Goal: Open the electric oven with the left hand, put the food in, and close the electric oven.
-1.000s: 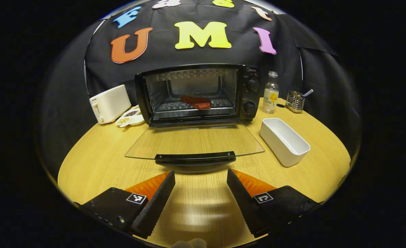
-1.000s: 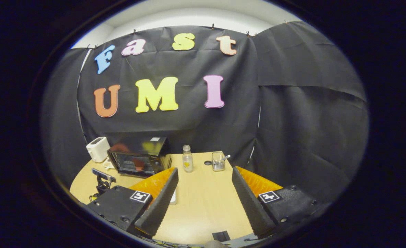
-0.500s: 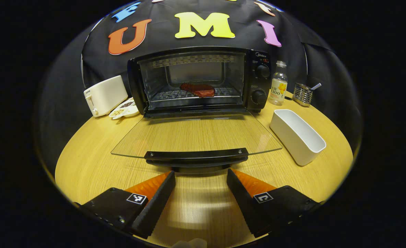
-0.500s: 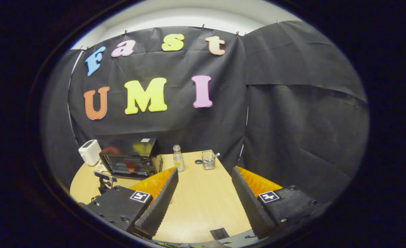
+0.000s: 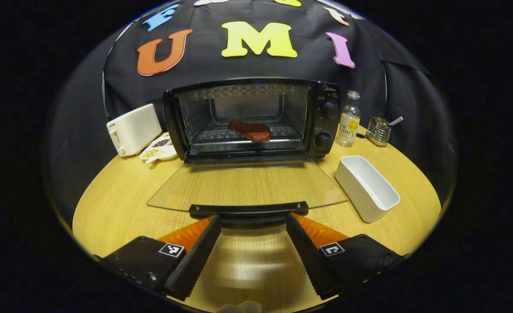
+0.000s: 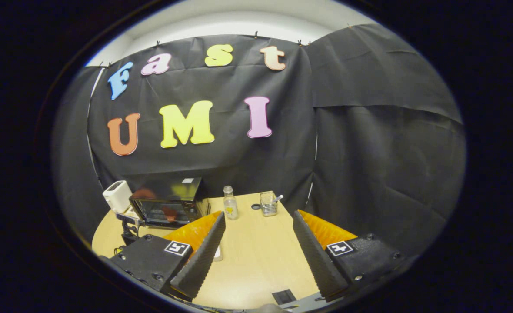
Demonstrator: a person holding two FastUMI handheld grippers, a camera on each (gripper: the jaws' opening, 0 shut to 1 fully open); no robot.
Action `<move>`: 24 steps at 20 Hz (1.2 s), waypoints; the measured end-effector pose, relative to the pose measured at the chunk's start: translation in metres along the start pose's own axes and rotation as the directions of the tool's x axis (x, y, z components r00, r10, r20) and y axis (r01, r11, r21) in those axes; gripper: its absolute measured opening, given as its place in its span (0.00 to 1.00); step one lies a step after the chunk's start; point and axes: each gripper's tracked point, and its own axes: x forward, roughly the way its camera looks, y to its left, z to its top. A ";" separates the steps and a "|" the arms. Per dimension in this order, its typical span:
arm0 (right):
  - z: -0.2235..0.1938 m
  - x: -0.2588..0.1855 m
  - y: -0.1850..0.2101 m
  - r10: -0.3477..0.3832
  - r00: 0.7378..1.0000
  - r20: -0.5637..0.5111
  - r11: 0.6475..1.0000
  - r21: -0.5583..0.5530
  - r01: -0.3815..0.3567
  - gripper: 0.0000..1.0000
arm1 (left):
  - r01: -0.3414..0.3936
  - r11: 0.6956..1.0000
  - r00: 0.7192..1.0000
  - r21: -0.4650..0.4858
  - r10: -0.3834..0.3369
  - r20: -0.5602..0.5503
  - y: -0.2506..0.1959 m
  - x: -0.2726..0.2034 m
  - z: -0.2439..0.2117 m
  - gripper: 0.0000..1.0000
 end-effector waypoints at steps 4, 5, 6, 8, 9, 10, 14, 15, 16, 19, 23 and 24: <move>-0.001 0.002 0.001 0.009 1.000 -0.003 1.000 0.004 -0.009 0.99 | -0.002 1.000 1.000 0.005 0.002 0.011 0.001 -0.002 0.007 0.97; -0.001 0.002 0.001 0.009 1.000 -0.004 1.000 0.004 -0.009 0.99 | -0.002 1.000 1.000 0.002 0.002 0.014 0.001 -0.003 0.010 0.98; -0.001 0.002 -0.001 0.009 1.000 -0.002 1.000 0.005 -0.009 0.96 | -0.003 1.000 1.000 0.000 0.003 0.027 0.001 -0.005 0.016 0.98; -0.001 0.002 -0.002 0.009 1.000 -0.004 1.000 0.008 -0.009 0.96 | -0.005 1.000 0.998 0.008 0.005 0.056 0.001 -0.009 0.030 0.98; -0.003 0.004 -0.003 0.008 1.000 -0.007 1.000 0.012 -0.008 0.99 | -0.006 1.000 0.998 0.009 0.005 0.068 0.003 -0.009 0.036 0.98; -0.003 0.003 -0.004 0.009 1.000 -0.010 1.000 0.017 -0.008 0.99 | -0.006 1.000 0.997 0.009 0.005 0.079 0.003 -0.010 0.044 0.98; -0.001 0.002 -0.005 0.008 1.000 0.001 1.000 0.028 -0.008 0.99 | -0.013 1.000 0.994 0.015 0.012 0.112 0.005 -0.014 0.072 0.98; 0.001 0.003 -0.005 0.007 1.000 0.007 1.000 0.030 -0.007 0.99 | -0.016 1.000 0.992 0.018 0.013 0.124 0.005 -0.014 0.079 0.98; 0.003 0.002 -0.006 0.004 1.000 0.014 0.999 0.036 -0.004 0.99 | -0.018 1.000 0.991 0.023 0.014 0.133 0.006 -0.014 0.087 0.98; 0.007 0.001 -0.010 -0.002 1.000 0.031 0.998 0.059 0.000 0.99 | -0.024 0.999 0.987 0.033 0.018 0.158 0.009 -0.011 0.108 0.98; 0.010 -0.003 -0.021 -0.024 0.999 0.048 0.997 0.074 0.020 0.99 | -0.034 0.999 0.984 0.037 0.027 0.177 0.010 -0.001 0.132 0.98; 0.011 -0.005 -0.025 -0.030 0.998 0.050 0.997 0.079 0.026 0.99 | -0.030 0.999 0.983 0.032 0.024 0.181 0.009 0.002 0.137 0.98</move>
